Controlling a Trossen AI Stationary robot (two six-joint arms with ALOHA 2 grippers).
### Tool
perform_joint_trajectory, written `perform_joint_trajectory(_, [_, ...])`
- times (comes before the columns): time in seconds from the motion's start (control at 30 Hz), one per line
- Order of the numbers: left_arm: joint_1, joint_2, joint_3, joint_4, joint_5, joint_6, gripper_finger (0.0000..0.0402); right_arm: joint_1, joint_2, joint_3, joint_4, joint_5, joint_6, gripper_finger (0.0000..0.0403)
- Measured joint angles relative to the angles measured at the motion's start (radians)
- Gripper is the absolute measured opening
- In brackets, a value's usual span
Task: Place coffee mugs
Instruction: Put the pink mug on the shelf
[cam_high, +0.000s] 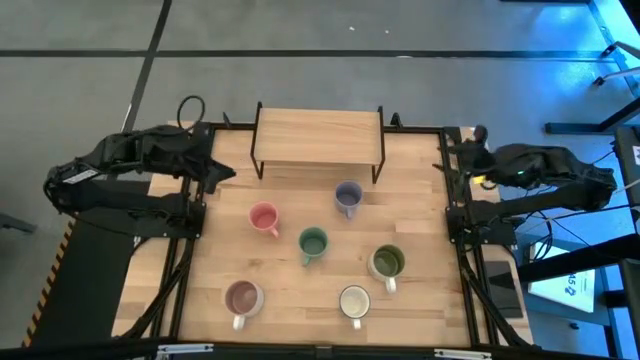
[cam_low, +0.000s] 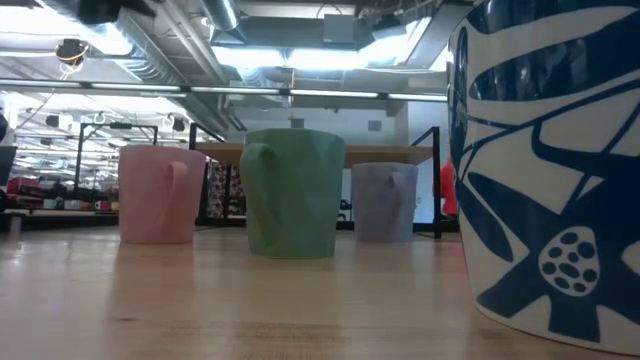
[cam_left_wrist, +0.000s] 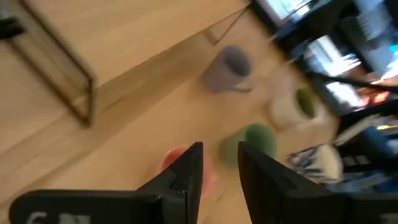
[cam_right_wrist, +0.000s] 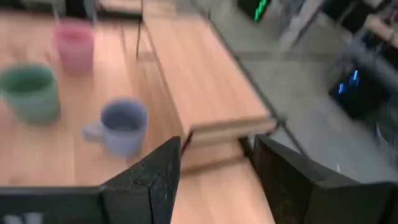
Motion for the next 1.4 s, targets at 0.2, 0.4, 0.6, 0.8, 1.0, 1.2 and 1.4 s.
perform_joint_trajectory(0.2, [0.000,0.058,-0.019,-0.058,-0.041,0.058,0.0094,0.000,0.038,0.000,-0.101,-0.014,0.066,0.0193])
perform_joint_trajectory(0.4, [-0.001,0.127,-0.111,-0.054,0.092,0.130,0.0111,0.000,0.042,0.000,-0.103,-0.016,0.067,0.0193])
perform_joint_trajectory(0.6, [0.000,0.193,-0.183,-0.020,0.074,0.215,0.0140,0.000,0.041,0.000,-0.103,-0.016,0.067,0.0193])
perform_joint_trajectory(0.8, [0.000,0.226,-0.270,0.076,0.073,0.229,0.0143,0.000,0.041,0.000,-0.103,-0.016,0.065,0.0193])
perform_joint_trajectory(1.0, [0.000,0.257,-0.353,0.170,0.046,0.213,0.0143,0.000,0.041,0.000,-0.103,-0.016,0.064,0.0193])
perform_joint_trajectory(1.2, [0.000,0.294,-0.401,0.248,0.062,0.212,0.0144,0.000,0.041,0.000,-0.103,-0.016,0.064,0.0193])
perform_joint_trajectory(1.4, [0.000,0.350,-0.439,0.273,0.064,0.216,0.0144,0.000,0.041,0.000,-0.103,-0.016,0.064,0.0193])
